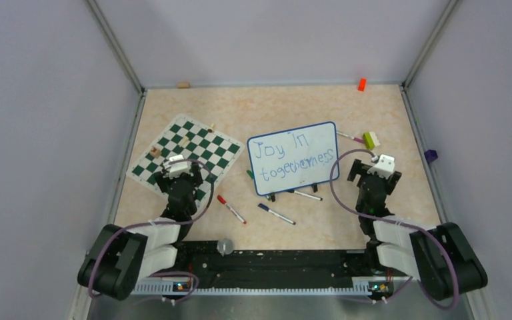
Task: Write a sentence on the whiteboard
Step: Reset both arms
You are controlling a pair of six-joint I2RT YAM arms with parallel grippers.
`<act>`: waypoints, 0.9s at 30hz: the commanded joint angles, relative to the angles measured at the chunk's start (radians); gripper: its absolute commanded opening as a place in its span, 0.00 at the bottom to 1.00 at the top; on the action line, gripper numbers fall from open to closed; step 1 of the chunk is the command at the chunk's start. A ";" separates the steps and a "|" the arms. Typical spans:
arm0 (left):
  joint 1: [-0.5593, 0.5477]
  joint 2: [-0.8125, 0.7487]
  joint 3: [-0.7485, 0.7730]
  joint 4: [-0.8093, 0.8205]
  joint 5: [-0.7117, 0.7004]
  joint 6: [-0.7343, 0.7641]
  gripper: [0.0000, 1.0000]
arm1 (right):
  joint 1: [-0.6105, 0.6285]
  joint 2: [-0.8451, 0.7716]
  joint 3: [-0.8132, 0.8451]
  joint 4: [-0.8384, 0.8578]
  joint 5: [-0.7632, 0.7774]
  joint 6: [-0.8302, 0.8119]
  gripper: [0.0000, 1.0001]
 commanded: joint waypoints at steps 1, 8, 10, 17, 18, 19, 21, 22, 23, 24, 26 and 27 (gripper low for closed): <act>0.053 0.088 0.020 0.288 0.084 0.004 0.96 | -0.042 0.128 0.031 0.360 -0.184 -0.092 0.99; 0.076 0.204 0.086 0.328 0.102 0.113 0.92 | -0.055 0.276 0.218 0.154 -0.331 -0.182 0.83; 0.083 0.214 0.106 0.306 0.082 0.104 0.91 | -0.060 0.289 0.165 0.283 -0.309 -0.198 0.83; 0.189 0.380 0.087 0.498 0.218 0.084 0.84 | -0.133 0.381 0.083 0.513 -0.304 -0.114 0.87; 0.210 0.411 0.084 0.541 0.209 0.046 0.83 | -0.142 0.394 0.093 0.492 -0.300 -0.112 0.88; 0.227 0.426 0.103 0.528 0.214 0.043 0.81 | -0.145 0.405 0.090 0.532 -0.294 -0.110 0.91; 0.242 0.388 0.157 0.350 0.270 0.016 0.79 | -0.148 0.391 0.099 0.483 -0.289 -0.079 0.98; 0.260 0.380 0.176 0.299 0.301 -0.008 0.75 | -0.149 0.401 0.097 0.506 -0.287 -0.084 0.99; 0.268 0.386 0.194 0.277 0.311 -0.010 0.71 | -0.148 0.402 0.095 0.511 -0.285 -0.086 0.99; 0.272 0.395 0.195 0.295 0.315 -0.003 0.70 | -0.148 0.396 0.098 0.493 -0.286 -0.080 0.99; 0.272 0.394 0.184 0.312 0.307 -0.003 0.86 | -0.148 0.400 0.095 0.509 -0.284 -0.083 0.99; 0.272 0.393 0.192 0.294 0.302 -0.008 0.97 | -0.148 0.401 0.093 0.515 -0.282 -0.085 0.99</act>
